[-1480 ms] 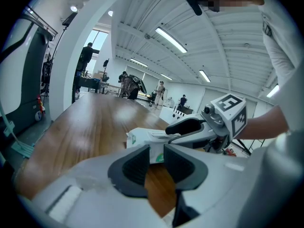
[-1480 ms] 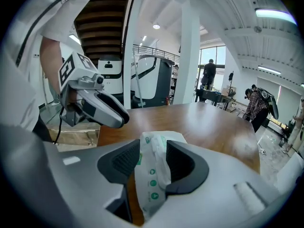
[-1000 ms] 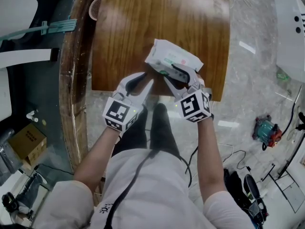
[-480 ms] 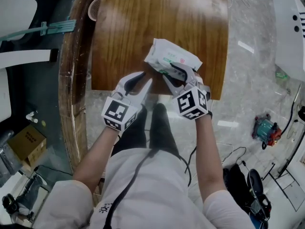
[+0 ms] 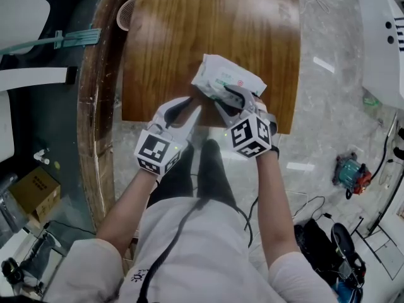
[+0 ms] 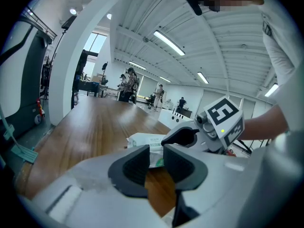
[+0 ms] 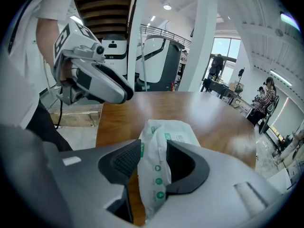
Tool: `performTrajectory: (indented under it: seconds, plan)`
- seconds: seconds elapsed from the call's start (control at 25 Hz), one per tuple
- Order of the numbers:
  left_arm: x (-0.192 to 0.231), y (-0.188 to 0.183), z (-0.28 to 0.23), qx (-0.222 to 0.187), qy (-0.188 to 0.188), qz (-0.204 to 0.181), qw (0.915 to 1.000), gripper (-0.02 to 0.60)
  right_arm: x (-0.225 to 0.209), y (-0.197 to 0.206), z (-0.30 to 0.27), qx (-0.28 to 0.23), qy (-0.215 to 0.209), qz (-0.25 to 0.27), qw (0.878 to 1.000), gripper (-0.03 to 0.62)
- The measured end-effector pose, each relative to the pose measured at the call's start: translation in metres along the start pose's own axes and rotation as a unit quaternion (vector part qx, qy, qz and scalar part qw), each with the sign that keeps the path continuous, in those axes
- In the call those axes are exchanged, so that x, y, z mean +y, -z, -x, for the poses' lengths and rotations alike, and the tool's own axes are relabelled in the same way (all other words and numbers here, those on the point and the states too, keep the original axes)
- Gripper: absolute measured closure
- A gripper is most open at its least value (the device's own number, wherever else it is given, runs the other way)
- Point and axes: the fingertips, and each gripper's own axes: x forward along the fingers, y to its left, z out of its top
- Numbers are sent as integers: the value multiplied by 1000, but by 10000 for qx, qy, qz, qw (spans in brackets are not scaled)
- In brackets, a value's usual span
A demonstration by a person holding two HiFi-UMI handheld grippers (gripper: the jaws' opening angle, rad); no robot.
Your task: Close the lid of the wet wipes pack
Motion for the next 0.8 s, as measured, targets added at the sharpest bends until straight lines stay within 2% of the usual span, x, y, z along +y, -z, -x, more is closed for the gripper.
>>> performTrajectory:
  seconds: [0.24,0.36,0.52,0.8]
  plan:
    - [0,-1,4,-8,-7,-41,10000,482,-1,0,-2,-36,91,-153,9998,428]
    - [-5,-8,6,-41,-1,-97,9999,480,-4,-4,3,-271,42,-640,9976,427]
    - [-14,-21,14,-102,5,-168,9998,480,-16,-21,30,-923,263,-1389,9856,428]
    - [-32,-45,24,-225,95,-247,9994,543,-22,-35,68,-1197,481,-1525,9798,493]
